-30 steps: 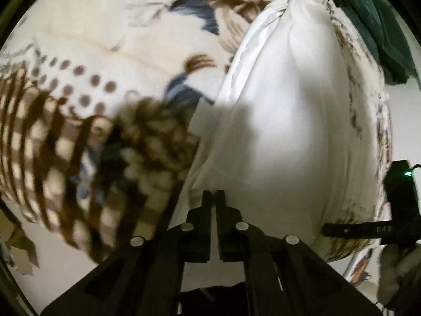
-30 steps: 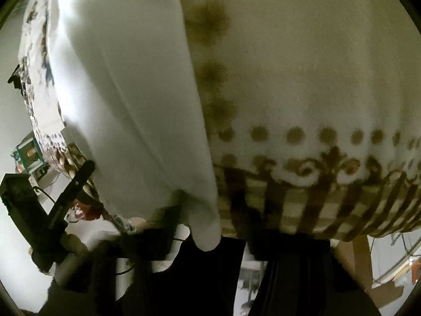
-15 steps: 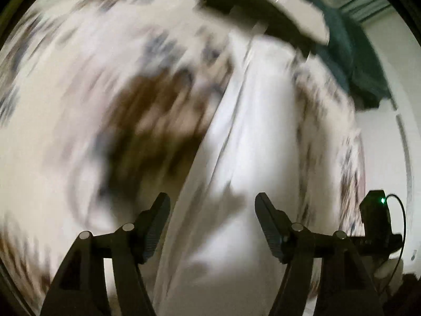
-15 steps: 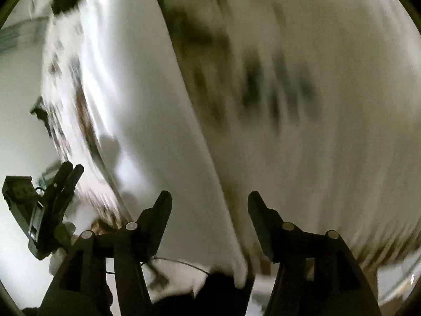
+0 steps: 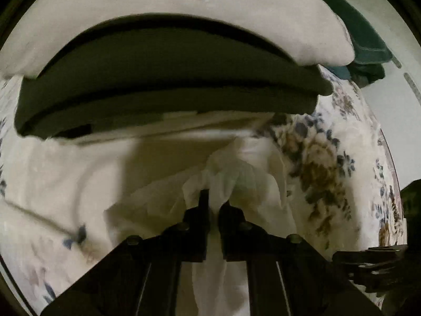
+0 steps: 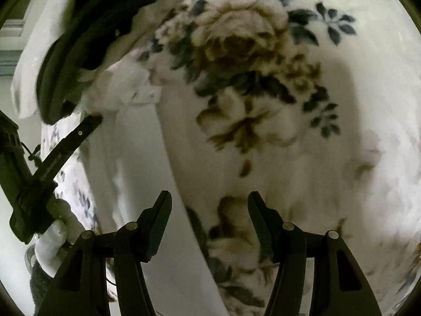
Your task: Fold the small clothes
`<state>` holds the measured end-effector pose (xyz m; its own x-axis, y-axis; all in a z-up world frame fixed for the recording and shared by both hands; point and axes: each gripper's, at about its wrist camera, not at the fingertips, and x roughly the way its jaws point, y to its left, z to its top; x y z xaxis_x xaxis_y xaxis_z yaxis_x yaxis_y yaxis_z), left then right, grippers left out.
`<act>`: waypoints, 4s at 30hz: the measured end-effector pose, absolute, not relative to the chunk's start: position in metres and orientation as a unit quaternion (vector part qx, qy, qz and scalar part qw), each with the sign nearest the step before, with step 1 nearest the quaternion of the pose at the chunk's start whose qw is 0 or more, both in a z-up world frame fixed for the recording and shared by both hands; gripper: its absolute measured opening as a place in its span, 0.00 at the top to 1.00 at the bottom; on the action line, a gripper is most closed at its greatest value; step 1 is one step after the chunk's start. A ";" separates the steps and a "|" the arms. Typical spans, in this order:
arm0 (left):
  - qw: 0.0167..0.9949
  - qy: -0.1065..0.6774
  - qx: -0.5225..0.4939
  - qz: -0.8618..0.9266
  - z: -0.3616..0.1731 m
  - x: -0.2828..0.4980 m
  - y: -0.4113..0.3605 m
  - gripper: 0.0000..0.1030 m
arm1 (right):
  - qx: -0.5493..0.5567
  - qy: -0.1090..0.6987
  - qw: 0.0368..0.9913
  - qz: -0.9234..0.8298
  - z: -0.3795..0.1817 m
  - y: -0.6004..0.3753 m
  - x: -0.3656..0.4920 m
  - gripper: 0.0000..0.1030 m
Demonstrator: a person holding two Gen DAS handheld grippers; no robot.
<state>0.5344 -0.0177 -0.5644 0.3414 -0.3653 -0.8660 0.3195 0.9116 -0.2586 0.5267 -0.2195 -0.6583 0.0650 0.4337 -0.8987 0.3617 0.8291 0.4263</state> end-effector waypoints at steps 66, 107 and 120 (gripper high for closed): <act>0.771 0.553 -0.156 -0.276 -0.500 0.321 0.077 0.81 | 0.234 0.566 0.751 0.248 -0.551 -0.116 0.439 0.90; 0.623 0.733 -0.254 -0.103 -0.602 0.080 0.177 0.32 | 0.324 0.785 0.522 0.082 -0.679 -0.199 0.115 0.47; 0.699 0.690 -0.166 -0.090 -0.589 0.060 0.134 0.90 | 0.418 0.736 0.523 0.101 -0.710 -0.209 0.060 0.71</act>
